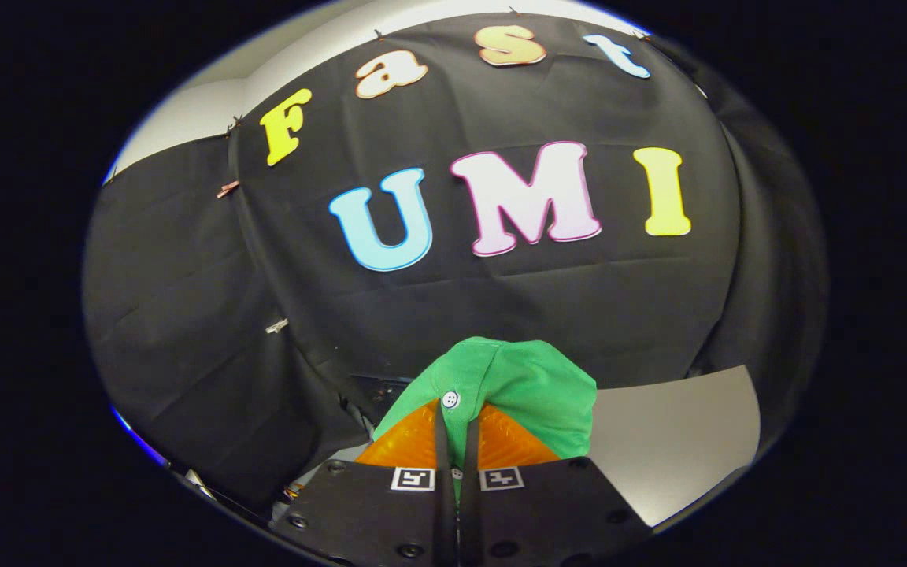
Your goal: Put the clothes into the washing machine and then close the washing machine lid.
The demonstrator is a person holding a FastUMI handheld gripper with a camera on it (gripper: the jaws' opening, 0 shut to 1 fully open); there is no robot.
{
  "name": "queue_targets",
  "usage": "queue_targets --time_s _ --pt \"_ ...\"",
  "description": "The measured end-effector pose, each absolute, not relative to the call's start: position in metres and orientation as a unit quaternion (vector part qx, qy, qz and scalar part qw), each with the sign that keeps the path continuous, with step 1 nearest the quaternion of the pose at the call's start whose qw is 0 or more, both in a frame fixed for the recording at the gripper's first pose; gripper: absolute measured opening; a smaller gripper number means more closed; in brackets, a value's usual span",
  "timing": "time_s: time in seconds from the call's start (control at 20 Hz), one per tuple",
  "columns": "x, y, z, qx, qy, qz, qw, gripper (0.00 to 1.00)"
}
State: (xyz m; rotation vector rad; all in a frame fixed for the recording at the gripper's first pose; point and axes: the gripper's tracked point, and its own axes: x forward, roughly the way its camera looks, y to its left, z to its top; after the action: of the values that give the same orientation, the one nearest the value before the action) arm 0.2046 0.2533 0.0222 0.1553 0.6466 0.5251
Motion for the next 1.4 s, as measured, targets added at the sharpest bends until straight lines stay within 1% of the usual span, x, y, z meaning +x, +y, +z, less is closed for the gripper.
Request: queue_targets --time_s 0.15,0.3,0.6,0.85,1.0,1.15,1.4 --pt "0.193 0.303 -0.004 0.075 0.331 0.274 0.9 0.06" --pt "0.18 0.344 -0.047 0.07 0.354 0.283 0.889 0.06" --pt "0.171 0.393 -0.173 0.071 0.404 0.268 0.872 0.06" --pt "0.181 0.388 -0.285 0.058 0.435 0.212 0.873 0.06" --pt "0.179 0.381 -0.337 0.064 0.459 0.186 0.867 0.06" --pt "0.173 0.376 -0.377 0.064 0.475 0.17 0.861 0.06" --pt "0.162 0.372 -0.414 0.05 0.499 0.155 0.851 0.06"
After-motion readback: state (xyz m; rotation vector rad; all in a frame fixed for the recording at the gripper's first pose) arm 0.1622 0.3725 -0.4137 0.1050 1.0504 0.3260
